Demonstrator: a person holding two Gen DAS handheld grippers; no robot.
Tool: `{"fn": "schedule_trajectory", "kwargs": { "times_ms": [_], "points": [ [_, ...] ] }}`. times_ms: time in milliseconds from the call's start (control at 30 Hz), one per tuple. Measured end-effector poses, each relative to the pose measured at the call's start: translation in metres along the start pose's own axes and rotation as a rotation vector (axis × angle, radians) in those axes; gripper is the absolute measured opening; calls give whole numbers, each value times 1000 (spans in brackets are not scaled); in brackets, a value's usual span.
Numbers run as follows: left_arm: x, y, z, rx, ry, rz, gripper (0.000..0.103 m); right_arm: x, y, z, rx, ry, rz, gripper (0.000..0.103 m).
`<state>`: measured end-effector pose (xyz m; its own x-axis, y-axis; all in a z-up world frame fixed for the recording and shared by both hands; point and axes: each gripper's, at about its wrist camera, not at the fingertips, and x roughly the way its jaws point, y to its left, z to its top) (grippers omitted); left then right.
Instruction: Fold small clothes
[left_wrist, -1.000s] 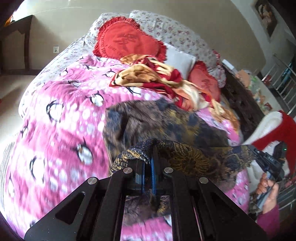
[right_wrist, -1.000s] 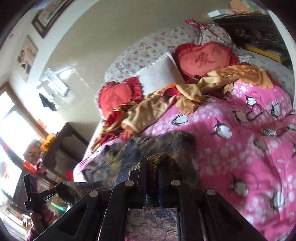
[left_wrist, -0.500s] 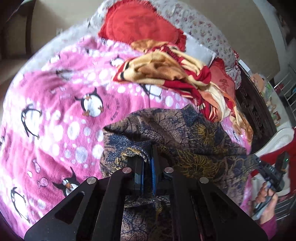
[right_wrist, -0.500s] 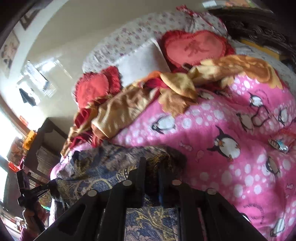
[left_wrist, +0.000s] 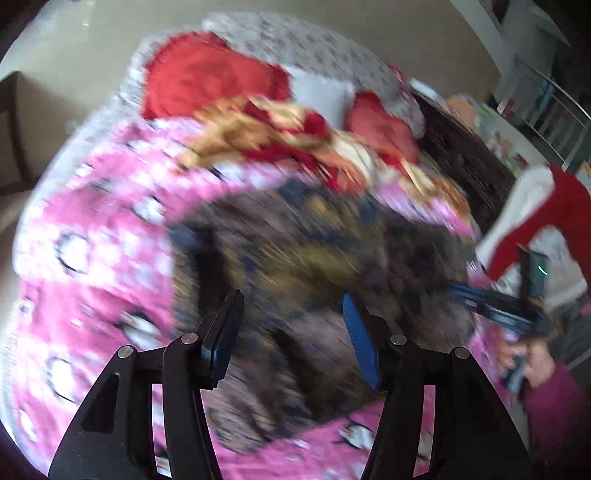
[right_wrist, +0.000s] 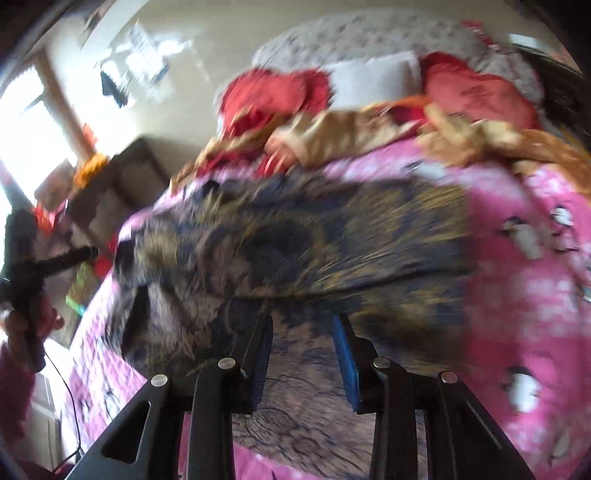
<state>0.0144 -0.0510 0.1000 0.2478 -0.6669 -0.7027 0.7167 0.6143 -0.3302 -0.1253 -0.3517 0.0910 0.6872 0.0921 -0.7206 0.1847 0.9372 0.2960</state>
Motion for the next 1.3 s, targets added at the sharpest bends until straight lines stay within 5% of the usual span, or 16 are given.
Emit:
{"fn": "schedule_trajectory", "kwargs": {
  "times_ms": [100, 267, 533, 667, 833, 900, 933, 1000, 1133, 1167, 1200, 1233, 1267, 1300],
  "points": [
    [32, -18, -16, 36, 84, -2, 56, 29, 15, 4, -54, 35, -35, 33],
    [82, -30, -19, 90, 174, 41, 56, 25, 22, 51, -41, -142, -32, 33],
    [81, 6, 70, -46, 42, 49, 56, 38, 10, 119, -2, -220, -108, 33],
    [70, 23, 102, -81, -58, 70, 56, 0, 7, 108, 63, -307, 24, 44],
    [57, 44, 109, -173, -77, 41, 56, -30, 8, 74, -10, -284, -28, 48],
    [41, 44, 101, -142, -103, 52, 56, -33, 4, 65, -45, -263, -138, 49],
    [35, 43, 97, -123, -110, 66, 56, -33, -1, 63, -57, -269, -177, 51],
    [29, 44, 89, -95, -102, 77, 56, -31, -16, 63, -48, -280, -240, 85],
    [29, 51, 81, -84, -62, 80, 56, -12, -53, 77, 68, -249, -219, 90],
    [32, 54, 81, -95, -48, 70, 56, -5, -56, 82, 75, -225, -219, 88],
    [36, 57, 81, -113, -30, 53, 56, 3, -61, 90, 79, -200, -230, 74],
    [41, 59, 82, -128, -12, 35, 56, 6, -64, 93, 82, -195, -220, 56],
    [47, 63, 84, -147, 1, 28, 56, 8, -68, 98, 97, -182, -196, 14],
    [49, 65, 85, -158, -2, 33, 56, 8, -71, 102, 121, -183, -200, 4]
  ]
}}
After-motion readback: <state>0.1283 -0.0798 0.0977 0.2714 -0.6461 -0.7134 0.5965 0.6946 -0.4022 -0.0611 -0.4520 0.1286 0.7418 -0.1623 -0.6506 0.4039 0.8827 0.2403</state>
